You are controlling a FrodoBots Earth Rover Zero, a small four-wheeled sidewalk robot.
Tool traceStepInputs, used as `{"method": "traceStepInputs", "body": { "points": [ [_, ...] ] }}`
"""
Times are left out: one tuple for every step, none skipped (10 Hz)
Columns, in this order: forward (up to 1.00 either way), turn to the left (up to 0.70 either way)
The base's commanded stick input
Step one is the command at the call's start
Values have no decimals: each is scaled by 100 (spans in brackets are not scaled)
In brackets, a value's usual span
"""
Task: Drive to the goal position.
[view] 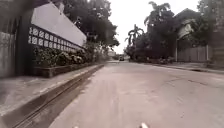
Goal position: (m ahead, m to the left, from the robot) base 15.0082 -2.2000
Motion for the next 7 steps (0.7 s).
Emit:
{"method": "traceStepInputs", "body": {
  "points": [
    [6,0],
    [6,0],
    [6,0],
    [6,0],
    [6,0],
    [6,0],
    [6,0]
  ]
}}
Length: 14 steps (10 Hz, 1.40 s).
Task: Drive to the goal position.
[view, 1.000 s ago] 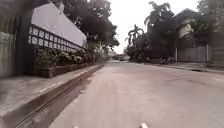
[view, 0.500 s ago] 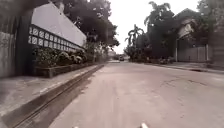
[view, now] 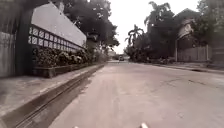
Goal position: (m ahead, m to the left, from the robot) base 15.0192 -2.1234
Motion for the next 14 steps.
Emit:
{"method": "traceStepInputs", "body": {
  "points": [
    [6,0],
    [6,0],
    [6,0],
    [6,0],
    [6,0],
    [6,0],
    [6,0],
    [6,0],
    [6,0],
    [6,0],
    [6,0],
    [6,0],
    [6,0],
    [6,0]
  ]
}}
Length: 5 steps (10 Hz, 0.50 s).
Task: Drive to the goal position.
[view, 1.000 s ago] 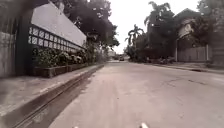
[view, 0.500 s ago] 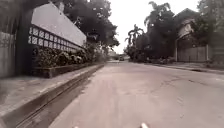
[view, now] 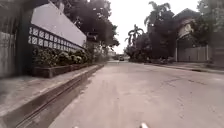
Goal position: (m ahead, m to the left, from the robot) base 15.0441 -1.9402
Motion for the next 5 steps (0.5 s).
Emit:
{"method": "traceStepInputs", "body": {
  "points": [
    [6,0],
    [6,0],
    [6,0],
    [6,0],
    [6,0]
  ]
}}
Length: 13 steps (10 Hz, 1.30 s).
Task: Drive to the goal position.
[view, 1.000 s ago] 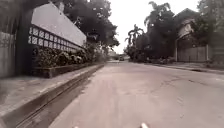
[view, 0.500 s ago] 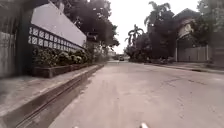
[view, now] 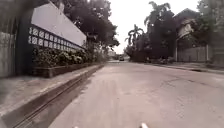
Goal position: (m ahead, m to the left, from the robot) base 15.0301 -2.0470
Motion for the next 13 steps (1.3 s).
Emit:
{"method": "traceStepInputs", "body": {
  "points": [
    [6,0],
    [6,0],
    [6,0],
    [6,0],
    [6,0],
    [6,0],
    [6,0],
    [6,0],
    [48,0],
    [70,0],
    [70,0],
    [70,0],
    [70,0]
  ]
}}
